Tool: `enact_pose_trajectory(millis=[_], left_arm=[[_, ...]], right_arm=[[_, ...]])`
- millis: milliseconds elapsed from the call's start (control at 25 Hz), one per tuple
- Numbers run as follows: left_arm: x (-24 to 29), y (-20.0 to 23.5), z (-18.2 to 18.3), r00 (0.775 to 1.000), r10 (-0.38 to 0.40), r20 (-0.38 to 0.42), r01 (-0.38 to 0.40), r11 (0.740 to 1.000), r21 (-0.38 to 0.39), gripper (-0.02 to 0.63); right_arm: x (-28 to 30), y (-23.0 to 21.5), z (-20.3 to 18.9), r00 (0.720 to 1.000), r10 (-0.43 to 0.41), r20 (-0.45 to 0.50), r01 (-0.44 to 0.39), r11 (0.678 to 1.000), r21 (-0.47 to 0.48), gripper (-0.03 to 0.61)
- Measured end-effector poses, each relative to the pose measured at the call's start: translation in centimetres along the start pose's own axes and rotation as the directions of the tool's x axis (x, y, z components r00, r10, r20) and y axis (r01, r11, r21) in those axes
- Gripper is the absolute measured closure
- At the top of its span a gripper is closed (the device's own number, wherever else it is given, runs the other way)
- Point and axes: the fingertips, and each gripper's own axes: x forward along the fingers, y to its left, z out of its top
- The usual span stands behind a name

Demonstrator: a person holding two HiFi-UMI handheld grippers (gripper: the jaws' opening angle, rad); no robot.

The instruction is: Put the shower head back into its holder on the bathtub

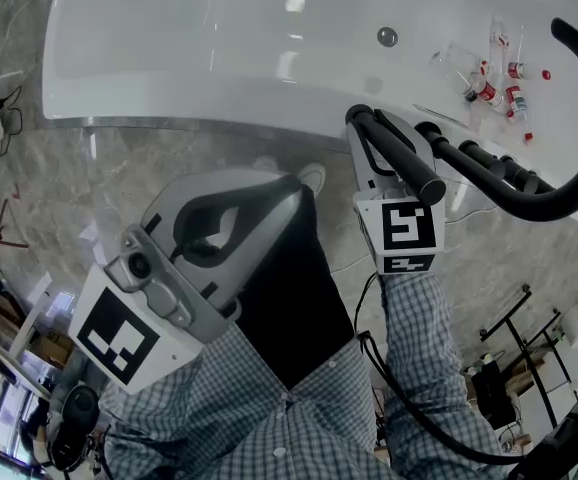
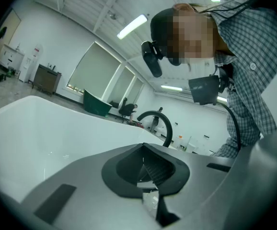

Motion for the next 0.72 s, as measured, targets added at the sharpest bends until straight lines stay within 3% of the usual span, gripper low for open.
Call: enact_pose_trajectory(millis=[320,720], left_arm=[[0.6,-0.3,-0.2,1.000,0.001,0.006,-0.001,1.000,0.002,0.606],[0.2,0.3,0.0,1.000,-0.013,-0.013,0.013,1.000,-0.007,0.606]], right_arm=[[0.5,0.2,0.4,1.000,0.002,-0.005,-0.003,0.996,-0.084,0.442],[0.2,0.4,1.5,0.993,-0.018,0.113,0.017,1.000,0.012,0.442]])
